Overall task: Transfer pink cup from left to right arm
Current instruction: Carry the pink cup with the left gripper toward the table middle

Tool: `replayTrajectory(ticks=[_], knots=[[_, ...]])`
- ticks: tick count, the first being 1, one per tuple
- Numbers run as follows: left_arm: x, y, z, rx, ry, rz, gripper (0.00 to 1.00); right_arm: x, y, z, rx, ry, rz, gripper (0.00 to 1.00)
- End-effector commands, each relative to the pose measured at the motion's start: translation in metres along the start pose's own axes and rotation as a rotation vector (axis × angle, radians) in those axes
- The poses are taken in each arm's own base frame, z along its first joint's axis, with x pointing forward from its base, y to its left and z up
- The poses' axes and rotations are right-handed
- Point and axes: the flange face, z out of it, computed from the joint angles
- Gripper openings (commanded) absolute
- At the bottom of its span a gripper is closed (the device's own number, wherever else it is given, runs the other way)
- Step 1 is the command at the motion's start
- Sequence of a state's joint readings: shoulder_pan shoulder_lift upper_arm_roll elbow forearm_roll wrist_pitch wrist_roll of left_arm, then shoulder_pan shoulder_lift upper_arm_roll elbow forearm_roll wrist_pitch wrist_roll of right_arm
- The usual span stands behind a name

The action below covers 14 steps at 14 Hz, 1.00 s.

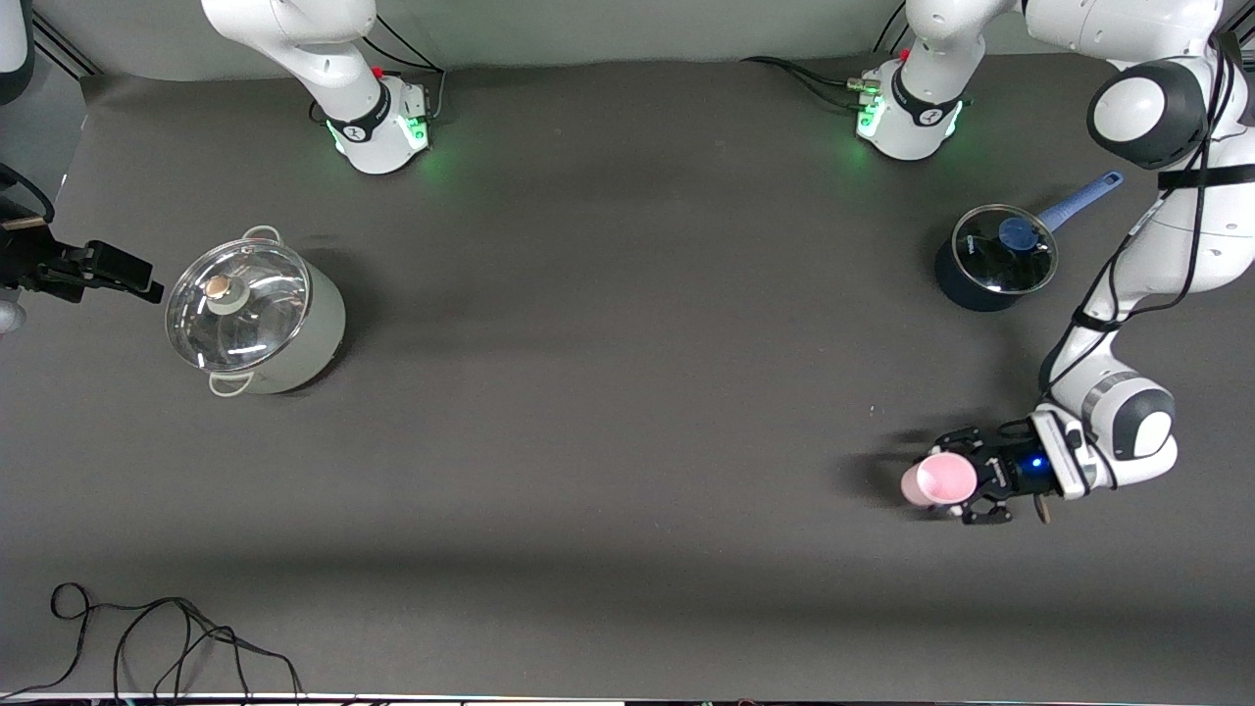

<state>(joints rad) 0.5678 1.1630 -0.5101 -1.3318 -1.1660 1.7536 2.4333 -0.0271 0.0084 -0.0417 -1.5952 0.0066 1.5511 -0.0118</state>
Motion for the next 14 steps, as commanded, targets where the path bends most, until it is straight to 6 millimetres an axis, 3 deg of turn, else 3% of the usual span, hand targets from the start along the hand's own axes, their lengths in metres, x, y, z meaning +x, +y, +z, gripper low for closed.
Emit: replayTrajectory(ticks=[1, 4, 7, 11, 14], knots=[[0.041, -0.029, 0.044, 0.06, -0.019, -0.044, 0.0, 0.001, 0.0, -0.002, 0.019, 0.007, -0.007, 1.0], [0.081, -0.058, 0.11, 0.143, -0.085, -0.037, 0.0, 0.001, 0.0, -0.002, 0.019, 0.007, -0.007, 1.0], [0.109, -0.066, 0.171, 0.201, -0.106, -0.085, 0.0, 0.001, 0.0, -0.002, 0.019, 0.005, -0.007, 1.0], [0.165, -0.062, 0.252, 0.317, -0.12, -0.147, 0.0, 0.001, 0.0, -0.003, 0.019, 0.008, -0.007, 1.0], [0.195, -0.042, 0.315, 0.388, -0.147, -0.185, 0.0, 0.001, 0.0, -0.002, 0.019, 0.007, -0.008, 1.0]])
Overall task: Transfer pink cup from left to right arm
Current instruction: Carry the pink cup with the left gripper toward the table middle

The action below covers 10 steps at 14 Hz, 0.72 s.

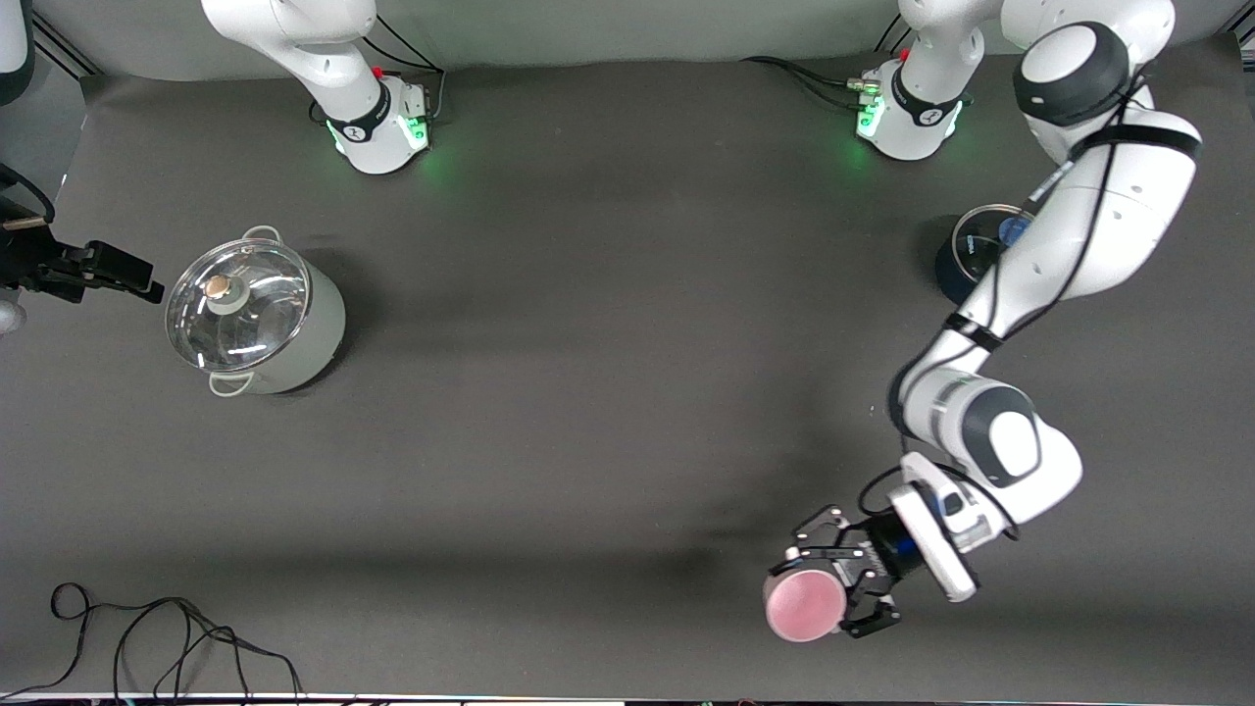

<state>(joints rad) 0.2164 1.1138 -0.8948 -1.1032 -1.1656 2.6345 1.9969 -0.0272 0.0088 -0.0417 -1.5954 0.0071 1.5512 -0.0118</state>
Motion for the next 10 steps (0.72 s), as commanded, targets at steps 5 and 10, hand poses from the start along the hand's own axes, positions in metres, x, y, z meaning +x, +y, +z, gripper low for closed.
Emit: replayTrajectory(ticks=[5, 10], knots=[[0.056, 0.095, 0.083, 0.148, -0.056, -0.002, 0.0, 0.0, 0.0, -0.007, 0.021, 0.016, 0.025, 1.0], [0.078, 0.165, 0.122, 0.227, -0.067, -0.021, 0.0, -0.002, -0.007, -0.017, 0.024, 0.03, 0.263, 1.0]])
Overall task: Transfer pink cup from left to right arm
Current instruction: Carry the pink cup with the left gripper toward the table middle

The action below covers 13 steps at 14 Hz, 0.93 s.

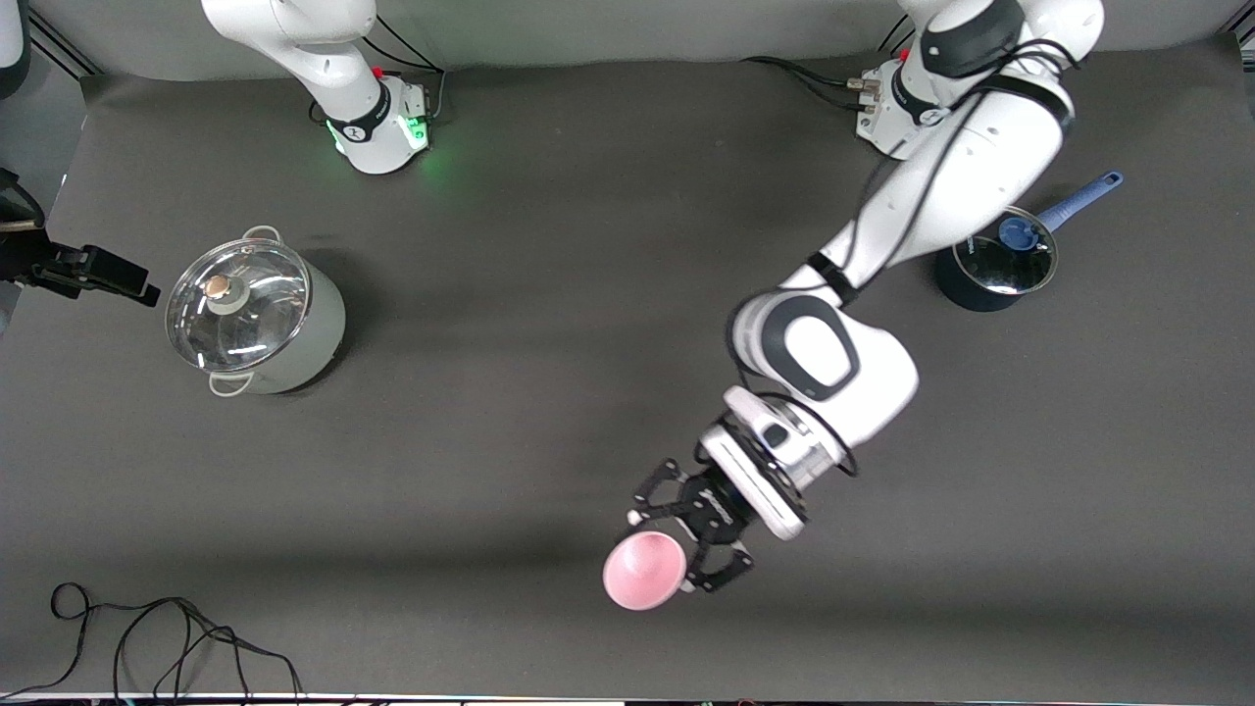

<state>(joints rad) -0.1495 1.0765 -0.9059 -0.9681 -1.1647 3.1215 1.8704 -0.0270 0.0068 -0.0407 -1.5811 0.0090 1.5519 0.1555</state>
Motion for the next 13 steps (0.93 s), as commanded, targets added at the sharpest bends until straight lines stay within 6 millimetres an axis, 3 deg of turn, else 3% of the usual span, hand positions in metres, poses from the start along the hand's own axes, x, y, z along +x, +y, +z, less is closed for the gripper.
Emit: replayTrajectory(ticks=[1, 3, 7, 9, 13], knots=[[0.026, 0.024, 0.002, 0.051, 0.02, 0.001, 0.0, -0.002, -0.006, -0.01, 0.024, 0.012, 0.168, 1.0], [0.036, 0.06, 0.008, 0.05, 0.015, 0.01, 0.0, -0.004, -0.012, -0.014, 0.06, 0.002, 0.303, 1.0], [0.044, 0.108, 0.013, 0.065, 0.006, 0.025, 0.0, -0.008, -0.026, -0.024, 0.083, 0.0, 0.554, 1.0], [0.042, 0.133, 0.016, 0.076, -0.005, 0.035, 0.0, -0.011, -0.043, -0.03, 0.087, 0.013, 0.528, 1.0], [0.044, 0.166, 0.017, 0.089, -0.011, 0.042, 0.0, -0.009, -0.108, -0.04, 0.103, 0.032, 0.554, 1.0]])
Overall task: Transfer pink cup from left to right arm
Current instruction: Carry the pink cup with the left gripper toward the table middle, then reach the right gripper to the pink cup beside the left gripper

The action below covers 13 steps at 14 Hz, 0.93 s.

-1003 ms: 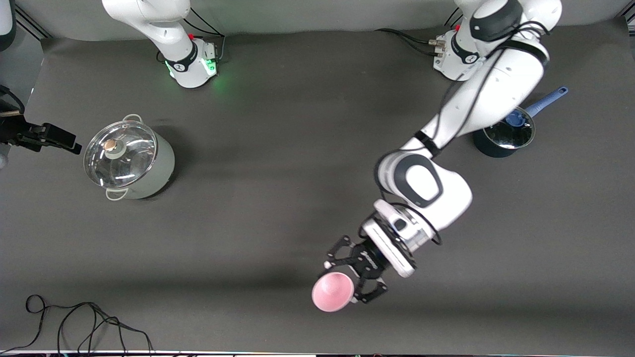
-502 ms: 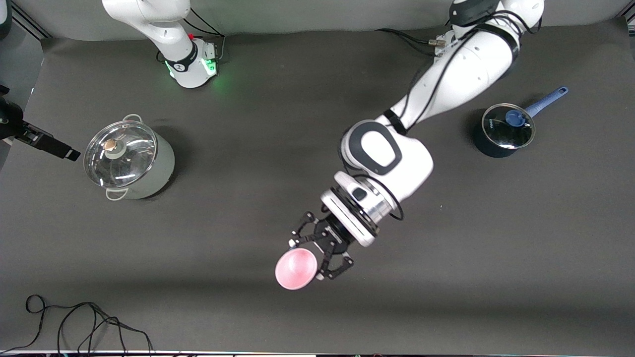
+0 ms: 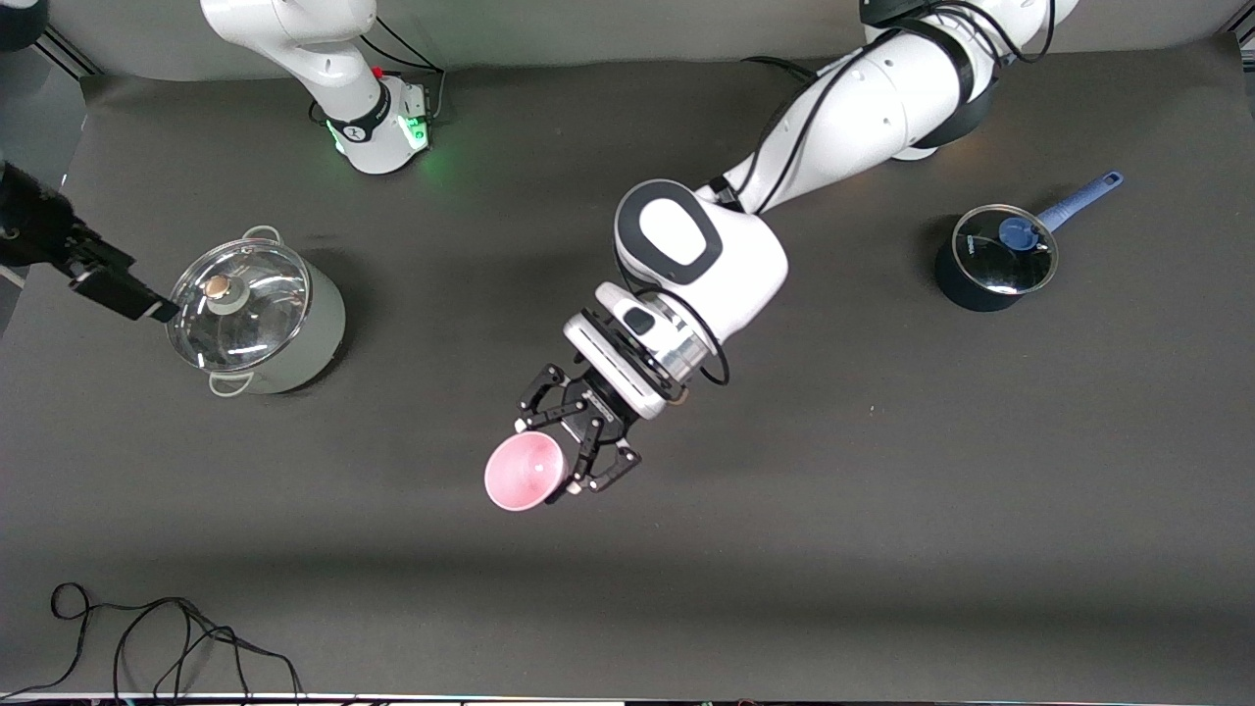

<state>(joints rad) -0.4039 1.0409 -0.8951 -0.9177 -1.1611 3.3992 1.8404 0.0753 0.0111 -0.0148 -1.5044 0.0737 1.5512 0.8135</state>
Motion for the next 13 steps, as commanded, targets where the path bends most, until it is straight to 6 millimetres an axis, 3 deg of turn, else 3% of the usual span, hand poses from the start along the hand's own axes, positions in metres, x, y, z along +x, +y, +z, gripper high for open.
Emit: replayTrajectory(ticks=[1, 4, 8, 10, 13], knots=[[0.014, 0.026, -0.004, 0.034, 0.013, 0.001, 0.0, -0.011, -0.047, -0.001, 0.017, 0.002, 0.043, 1.0], [0.01, 0.034, -0.003, 0.04, 0.005, 0.009, 0.0, -0.027, -0.097, 0.008, 0.03, 0.007, 0.097, 1.0], [0.009, 0.048, -0.002, 0.048, 0.003, 0.014, 0.0, -0.052, -0.147, 0.021, 0.039, 0.017, 0.049, 1.0], [0.01, 0.058, -0.003, 0.055, 0.003, 0.018, 0.0, -0.073, -0.173, 0.03, 0.044, 0.018, 0.115, 1.0], [0.01, 0.058, -0.003, 0.056, 0.003, 0.019, 0.0, -0.107, -0.199, 0.039, 0.045, 0.005, 0.144, 1.0]])
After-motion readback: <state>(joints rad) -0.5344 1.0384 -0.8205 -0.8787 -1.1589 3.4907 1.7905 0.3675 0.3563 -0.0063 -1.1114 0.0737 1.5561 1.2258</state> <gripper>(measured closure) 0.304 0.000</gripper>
